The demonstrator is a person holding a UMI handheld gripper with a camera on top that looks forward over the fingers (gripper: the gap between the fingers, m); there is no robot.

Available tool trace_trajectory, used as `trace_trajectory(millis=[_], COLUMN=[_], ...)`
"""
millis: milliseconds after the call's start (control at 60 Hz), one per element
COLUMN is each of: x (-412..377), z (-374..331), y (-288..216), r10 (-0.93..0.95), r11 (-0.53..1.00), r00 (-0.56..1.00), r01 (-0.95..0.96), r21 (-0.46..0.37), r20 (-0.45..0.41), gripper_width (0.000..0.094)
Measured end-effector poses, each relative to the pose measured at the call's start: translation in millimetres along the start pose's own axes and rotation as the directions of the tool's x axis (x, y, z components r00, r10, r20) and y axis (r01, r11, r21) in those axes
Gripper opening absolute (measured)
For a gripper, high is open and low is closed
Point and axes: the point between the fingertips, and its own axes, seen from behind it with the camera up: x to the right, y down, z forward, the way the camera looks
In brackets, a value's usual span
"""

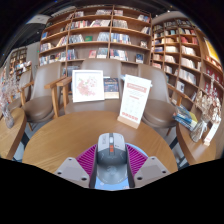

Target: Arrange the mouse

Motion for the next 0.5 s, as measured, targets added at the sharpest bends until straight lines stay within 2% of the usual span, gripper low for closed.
trace_trajectory(millis=[200,300,333,383,467,500], x=[32.6,36.3,36.0,36.6,55.3,58.3], z=[28.0,35.9,35.8,35.8,30.9,28.1], y=[56.8,75.0,73.2,74.5,73.5,72.7], r10=[0.068,0.072,0.065,0.062,0.051,0.049], r11=[0.994,0.991,0.994,0.994,0.995,0.995], r00=[0.998,0.997,0.997,0.998,0.998,0.997], r01=[-0.066,-0.069,-0.063,-0.059,-0.054,-0.054], r21=[-0.089,-0.113,-0.090,-0.087,-0.085,-0.084], r20=[0.014,0.020,0.029,0.029,-0.041,-0.056], gripper_width=[0.0440,0.0481,0.0500,0.0554,0.0872,0.0838])
